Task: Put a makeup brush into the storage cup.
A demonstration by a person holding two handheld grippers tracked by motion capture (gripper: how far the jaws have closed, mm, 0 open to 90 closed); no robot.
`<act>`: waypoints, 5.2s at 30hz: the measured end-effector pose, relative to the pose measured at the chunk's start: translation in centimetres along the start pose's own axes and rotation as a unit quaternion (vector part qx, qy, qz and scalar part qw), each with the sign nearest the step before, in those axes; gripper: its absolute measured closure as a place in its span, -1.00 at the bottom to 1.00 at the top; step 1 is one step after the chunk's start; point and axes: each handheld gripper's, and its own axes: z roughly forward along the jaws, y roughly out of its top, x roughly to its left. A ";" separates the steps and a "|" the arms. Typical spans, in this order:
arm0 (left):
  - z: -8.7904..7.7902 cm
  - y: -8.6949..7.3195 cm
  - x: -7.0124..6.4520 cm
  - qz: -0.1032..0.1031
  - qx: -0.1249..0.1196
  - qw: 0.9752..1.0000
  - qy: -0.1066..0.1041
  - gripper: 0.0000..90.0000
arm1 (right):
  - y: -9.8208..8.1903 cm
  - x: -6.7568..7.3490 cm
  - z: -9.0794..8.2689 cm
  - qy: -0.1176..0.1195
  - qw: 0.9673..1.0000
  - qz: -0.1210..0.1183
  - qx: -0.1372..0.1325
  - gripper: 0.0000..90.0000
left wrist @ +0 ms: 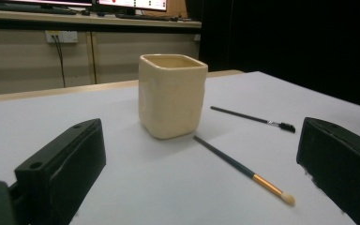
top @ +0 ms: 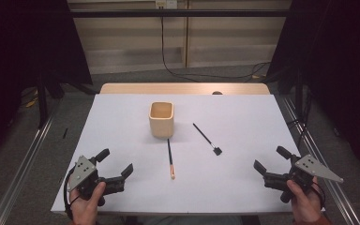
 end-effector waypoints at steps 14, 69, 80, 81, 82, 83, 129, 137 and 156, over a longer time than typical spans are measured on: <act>-0.4 0.1 -0.4 0.009 0.010 1.000 -0.003 -0.96 | -0.1 0.2 0.6 0.015 1.000 -0.001 0.011 -1.00; 10.1 4.7 -2.3 0.004 0.057 0.997 -0.060 -0.96 | -0.2 0.5 0.5 0.022 1.000 -0.001 0.019 -1.00; 13.0 4.0 -1.6 0.016 0.077 0.995 -0.058 -0.93 | -0.3 0.6 0.5 0.026 0.999 -0.004 0.024 -1.00; 13.0 4.0 -1.6 0.016 0.077 0.995 -0.058 -0.93 | -0.3 0.6 0.5 0.027 0.999 -0.004 0.024 -1.00; 13.2 4.0 -1.5 0.016 0.077 0.995 -0.056 -0.93 | -0.3 0.6 0.5 0.027 0.999 -0.004 0.024 -1.00; 13.3 4.0 -1.4 0.014 0.080 0.995 -0.055 -0.93 | -0.3 0.6 0.5 0.027 0.999 -0.004 0.024 -1.00; 18.3 5.7 -3.5 0.007 0.401 0.913 -0.067 -0.80 | -0.4 0.9 0.7 0.040 0.998 -0.008 0.038 -1.00; 18.8 5.2 -3.3 0.002 0.450 0.892 -0.048 -0.78 | -0.5 0.9 0.7 0.041 0.998 -0.008 0.040 -1.00; 19.8 3.7 -3.8 0.015 0.526 0.850 -0.026 -0.85 | -0.5 1.0 0.8 0.044 0.998 -0.014 0.044 -1.00</act>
